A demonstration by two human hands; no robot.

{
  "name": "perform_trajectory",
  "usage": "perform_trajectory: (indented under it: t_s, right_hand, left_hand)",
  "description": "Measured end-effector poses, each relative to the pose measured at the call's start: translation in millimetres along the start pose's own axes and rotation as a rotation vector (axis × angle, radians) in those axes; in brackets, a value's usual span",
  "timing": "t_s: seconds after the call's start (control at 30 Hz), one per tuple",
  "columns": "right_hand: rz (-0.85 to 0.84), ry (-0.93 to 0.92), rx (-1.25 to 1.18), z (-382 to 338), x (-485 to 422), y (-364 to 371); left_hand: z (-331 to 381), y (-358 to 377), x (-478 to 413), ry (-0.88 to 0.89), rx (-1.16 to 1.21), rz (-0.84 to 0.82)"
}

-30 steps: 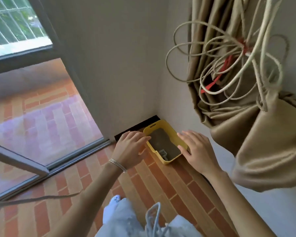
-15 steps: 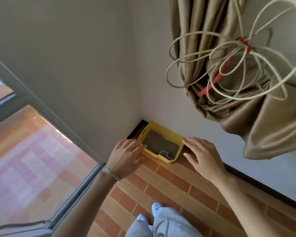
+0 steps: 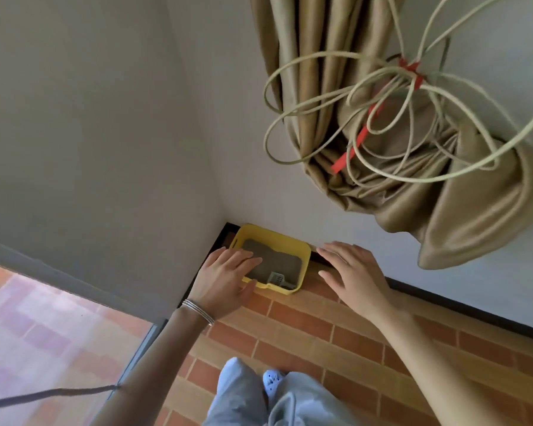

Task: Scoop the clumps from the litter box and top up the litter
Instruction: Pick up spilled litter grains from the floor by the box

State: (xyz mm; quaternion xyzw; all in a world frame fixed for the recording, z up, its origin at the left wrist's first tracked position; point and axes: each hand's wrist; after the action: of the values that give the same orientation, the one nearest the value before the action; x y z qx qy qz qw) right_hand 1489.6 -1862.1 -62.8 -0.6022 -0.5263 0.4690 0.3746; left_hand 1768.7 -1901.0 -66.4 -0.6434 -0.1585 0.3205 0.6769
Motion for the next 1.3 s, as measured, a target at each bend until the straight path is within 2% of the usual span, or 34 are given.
perform_trajectory:
  t_s: [0.23,0.4,0.57,0.7,0.93,1.13,1.3]
  right_hand:
    - [-0.001,0.180,0.056,-18.0,5.2,11.9]
    - [0.063,0.325,0.102,-45.9,1.7,20.2]
    - [0.126,0.365,0.139,-59.4,-11.2,33.1]
    - [0.131,0.390,0.160,-49.8,-11.4,65.9]
    - [0.151,0.467,0.180,4.5,13.8,180.2]
    - [0.135,0.591,0.143,74.6,40.3,316.6]
    - [0.137,0.584,0.147,125.0,53.3,445.6]
  left_hand:
    - [-34.6,16.1,-31.9,0.188,0.047,-0.034]
    - [-64.8,15.7,-50.7,0.314,0.089,-0.021]
    - [-88.4,24.6,-59.6,0.430,0.124,-0.036]
    - [-93.2,58.6,-60.0,0.475,0.149,-0.046]
    - [-96.1,188.1,-66.6,0.506,0.158,-0.069]
    - [-113.2,335.3,-78.1,0.535,0.198,-0.064]
    - [-140.3,469.7,-70.0,0.580,0.190,-0.083]
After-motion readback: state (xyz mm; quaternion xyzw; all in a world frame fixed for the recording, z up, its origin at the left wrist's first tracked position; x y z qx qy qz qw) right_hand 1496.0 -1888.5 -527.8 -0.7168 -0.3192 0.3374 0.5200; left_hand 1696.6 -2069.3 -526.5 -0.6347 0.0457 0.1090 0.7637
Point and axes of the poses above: each hand's wrist, its own x-axis away from the middle knuckle, its own y-axis out of the palm, z = x × y, and after that the axes turned 14 degrees about y, right-handed
